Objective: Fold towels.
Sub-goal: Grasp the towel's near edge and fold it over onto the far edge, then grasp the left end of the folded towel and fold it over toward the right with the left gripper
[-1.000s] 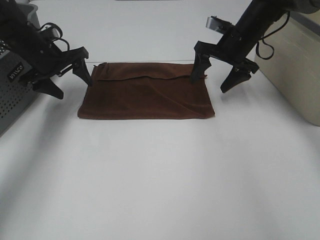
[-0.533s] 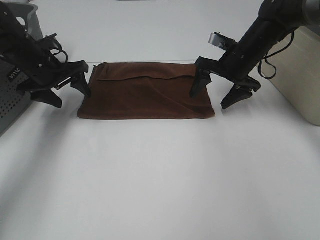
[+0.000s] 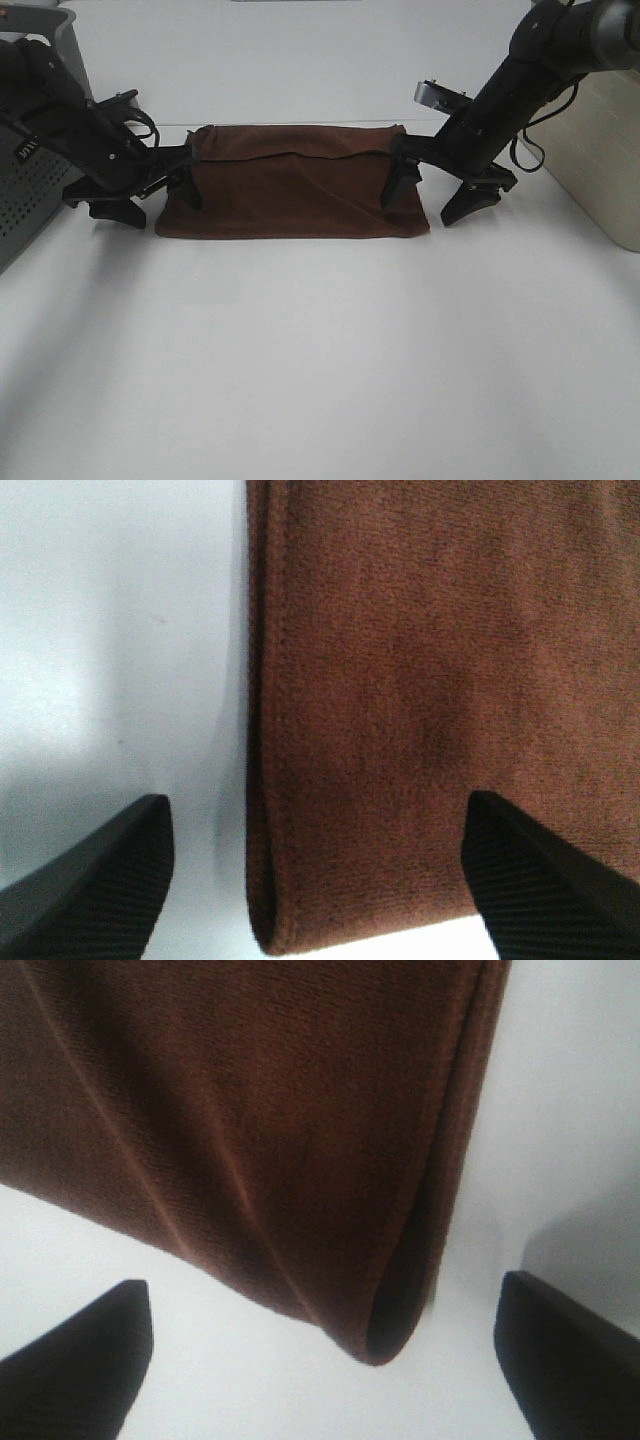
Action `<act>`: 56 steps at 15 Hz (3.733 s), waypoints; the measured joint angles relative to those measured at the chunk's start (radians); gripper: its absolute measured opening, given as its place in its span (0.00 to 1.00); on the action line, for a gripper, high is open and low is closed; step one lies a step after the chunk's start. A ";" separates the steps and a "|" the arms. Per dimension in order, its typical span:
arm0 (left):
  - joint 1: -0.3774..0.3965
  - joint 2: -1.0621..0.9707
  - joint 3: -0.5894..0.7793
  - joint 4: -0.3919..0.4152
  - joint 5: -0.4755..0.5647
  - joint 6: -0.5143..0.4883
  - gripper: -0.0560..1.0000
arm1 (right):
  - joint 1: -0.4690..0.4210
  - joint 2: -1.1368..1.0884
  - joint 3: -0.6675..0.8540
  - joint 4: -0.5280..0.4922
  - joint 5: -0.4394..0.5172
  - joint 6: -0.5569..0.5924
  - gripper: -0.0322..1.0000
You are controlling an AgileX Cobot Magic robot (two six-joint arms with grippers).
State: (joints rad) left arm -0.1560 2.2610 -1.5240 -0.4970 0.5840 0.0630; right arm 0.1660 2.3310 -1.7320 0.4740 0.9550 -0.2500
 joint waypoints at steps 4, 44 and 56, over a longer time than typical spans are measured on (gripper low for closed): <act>-0.005 0.029 -0.031 -0.037 -0.006 0.003 0.74 | -0.001 0.021 0.000 0.053 -0.039 -0.029 0.83; 0.043 -0.154 0.045 0.095 0.080 -0.071 0.06 | 0.022 -0.098 0.016 -0.001 -0.059 0.085 0.03; 0.039 -0.043 0.041 0.050 0.007 -0.063 0.85 | 0.022 -0.031 -0.060 -0.064 0.030 0.086 0.87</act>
State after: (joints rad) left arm -0.1170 2.2180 -1.4830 -0.4470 0.5910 0.0000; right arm 0.1880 2.3000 -1.7920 0.4100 0.9850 -0.1640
